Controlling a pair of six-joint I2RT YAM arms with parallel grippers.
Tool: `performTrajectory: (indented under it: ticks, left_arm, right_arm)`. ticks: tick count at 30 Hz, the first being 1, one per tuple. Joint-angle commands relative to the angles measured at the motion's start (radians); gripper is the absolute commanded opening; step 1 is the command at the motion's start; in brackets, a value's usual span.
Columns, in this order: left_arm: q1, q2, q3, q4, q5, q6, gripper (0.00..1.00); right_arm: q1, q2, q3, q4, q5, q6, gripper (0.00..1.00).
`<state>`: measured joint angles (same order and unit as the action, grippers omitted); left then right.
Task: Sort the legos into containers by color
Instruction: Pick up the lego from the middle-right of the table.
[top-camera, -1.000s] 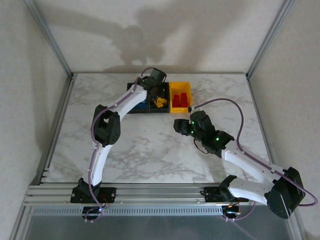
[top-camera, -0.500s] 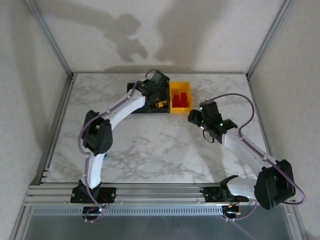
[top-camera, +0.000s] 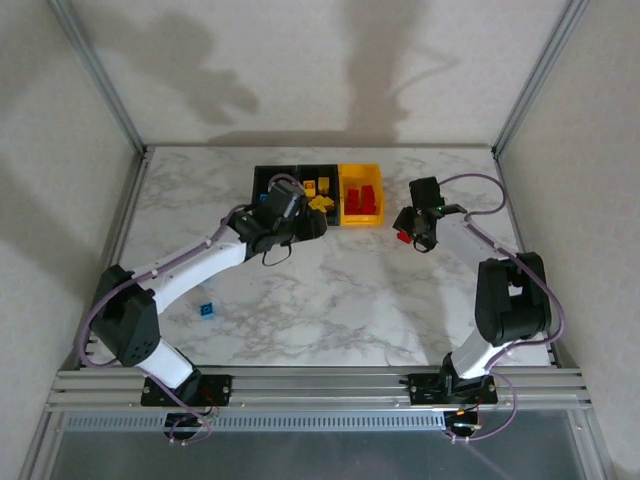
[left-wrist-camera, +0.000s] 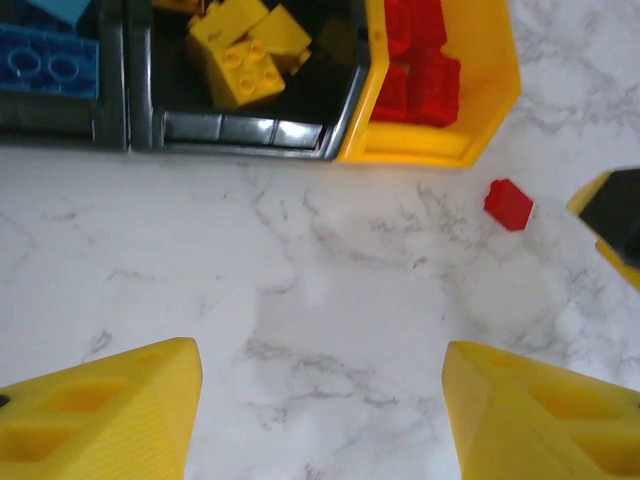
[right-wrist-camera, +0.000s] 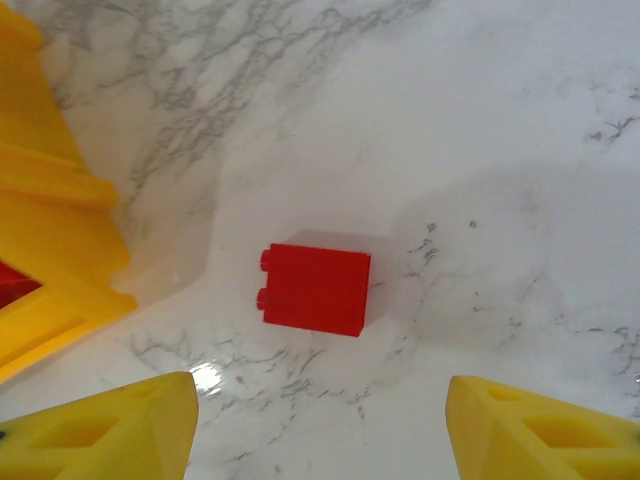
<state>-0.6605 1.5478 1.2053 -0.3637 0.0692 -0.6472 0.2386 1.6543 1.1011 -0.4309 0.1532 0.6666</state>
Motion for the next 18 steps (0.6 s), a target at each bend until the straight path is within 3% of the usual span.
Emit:
performTrajectory:
  ticks: [1,18]
  left_arm:
    - [-0.008,-0.064,-0.06,0.056,0.023,-0.003,0.65]
    - [-0.016,-0.084,-0.121,0.056,-0.006,-0.016,0.65]
  right_arm:
    - [-0.014,0.058,0.057,0.001,0.002,-0.01,0.67]
    - [-0.019,0.256,0.126,0.029,-0.046,-0.027,0.65]
